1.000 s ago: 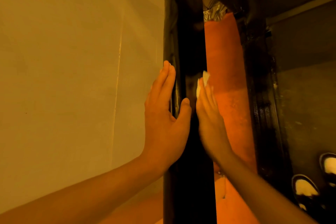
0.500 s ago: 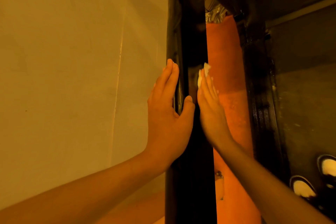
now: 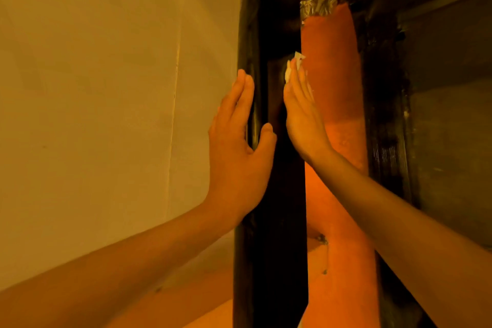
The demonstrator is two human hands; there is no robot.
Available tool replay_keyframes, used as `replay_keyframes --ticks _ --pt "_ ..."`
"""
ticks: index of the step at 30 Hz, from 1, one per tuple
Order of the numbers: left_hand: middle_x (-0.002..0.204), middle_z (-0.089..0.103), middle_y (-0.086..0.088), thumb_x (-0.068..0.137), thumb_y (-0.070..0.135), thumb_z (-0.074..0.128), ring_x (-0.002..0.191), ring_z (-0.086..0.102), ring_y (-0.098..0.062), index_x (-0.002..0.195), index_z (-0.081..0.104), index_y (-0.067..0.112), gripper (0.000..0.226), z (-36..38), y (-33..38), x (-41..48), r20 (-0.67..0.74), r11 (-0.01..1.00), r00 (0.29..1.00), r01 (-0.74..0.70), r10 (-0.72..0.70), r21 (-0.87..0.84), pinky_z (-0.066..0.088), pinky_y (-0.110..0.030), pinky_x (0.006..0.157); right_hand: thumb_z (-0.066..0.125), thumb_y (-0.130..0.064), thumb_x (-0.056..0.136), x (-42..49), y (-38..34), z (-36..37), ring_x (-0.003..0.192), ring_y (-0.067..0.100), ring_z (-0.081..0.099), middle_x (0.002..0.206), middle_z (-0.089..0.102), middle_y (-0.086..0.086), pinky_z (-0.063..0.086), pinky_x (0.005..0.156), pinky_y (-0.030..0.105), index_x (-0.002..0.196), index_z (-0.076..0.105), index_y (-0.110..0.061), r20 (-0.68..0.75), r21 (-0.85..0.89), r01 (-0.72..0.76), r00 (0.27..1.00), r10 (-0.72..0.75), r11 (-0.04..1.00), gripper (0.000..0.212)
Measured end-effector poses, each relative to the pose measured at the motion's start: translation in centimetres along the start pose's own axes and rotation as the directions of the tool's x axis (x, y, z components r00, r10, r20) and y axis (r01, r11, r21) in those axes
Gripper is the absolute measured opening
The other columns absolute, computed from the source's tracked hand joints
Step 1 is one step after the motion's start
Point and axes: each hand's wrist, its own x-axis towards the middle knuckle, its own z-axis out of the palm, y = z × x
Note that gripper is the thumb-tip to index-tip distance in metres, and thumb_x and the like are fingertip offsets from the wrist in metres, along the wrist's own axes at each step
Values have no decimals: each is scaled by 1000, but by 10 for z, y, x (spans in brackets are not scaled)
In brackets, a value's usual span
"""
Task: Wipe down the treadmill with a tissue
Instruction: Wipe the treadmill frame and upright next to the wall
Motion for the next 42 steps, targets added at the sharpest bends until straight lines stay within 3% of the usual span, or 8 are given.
replay_keyframes --ticks 5,8,15,20,27,31,38,42 --pt "167 32 -8 96 9 53 154 27 -11 158 36 4 65 -1 4 -1 -16 1000 1000 8 -7 12 23 -21 124 13 -52 110 -163 -1 21 157 1 -8 167 -12 -33 -3 130 39 161 -2 -52 25 202 -12 1000 8 979 53" --pt "168 31 -7 97 8 53 155 26 -11 159 35 5 64 -2 5 -2 -4 1000 1000 22 -22 13 25 -29 126 7 -69 103 -217 -10 25 156 -1 -10 164 -12 -38 -4 128 45 152 -8 -67 97 209 -91 993 72 974 52" --pt "164 34 -18 94 7 54 153 28 -18 156 37 -2 64 0 1 1 -19 998 999 -43 44 40 23 -20 123 13 -33 112 -24 1 5 160 18 -9 174 -2 2 -3 129 49 165 5 -18 -4 34 -37 999 37 999 56" --pt "165 29 -20 97 5 51 153 25 -19 157 32 -4 64 -3 3 -2 12 993 998 -70 69 99 21 -19 123 19 -37 113 -101 -2 13 157 4 -14 172 -9 -12 -6 130 40 166 2 -28 46 112 -34 999 29 993 56" --pt "172 15 -12 103 40 31 159 13 -21 163 18 5 71 -10 7 -9 119 948 991 -92 58 303 16 -53 127 9 -61 106 -123 9 8 156 0 -14 170 -9 -19 -9 129 43 160 0 -40 82 85 24 996 -31 996 58" --pt "174 7 -9 105 49 28 160 2 -18 164 10 9 73 -24 6 -50 207 878 971 -197 115 435 1 -44 130 7 -54 106 -123 15 10 157 2 -11 174 -6 -9 -5 129 45 164 2 -30 73 13 65 995 -65 998 63" --pt "174 1 -5 107 50 30 160 -4 -13 164 5 13 73 -36 -4 -133 282 911 954 -199 97 362 6 -50 129 21 -35 112 -119 12 12 160 10 -3 169 -12 -11 7 130 50 167 10 -23 -21 27 116 993 -115 993 57" --pt "174 -2 -5 106 46 38 160 -2 -14 164 6 11 75 -28 -3 -137 255 956 963 -155 90 249 14 -59 126 21 -35 112 -121 11 10 160 10 -6 174 -4 0 -3 131 40 166 6 -18 24 43 124 992 -125 991 58"
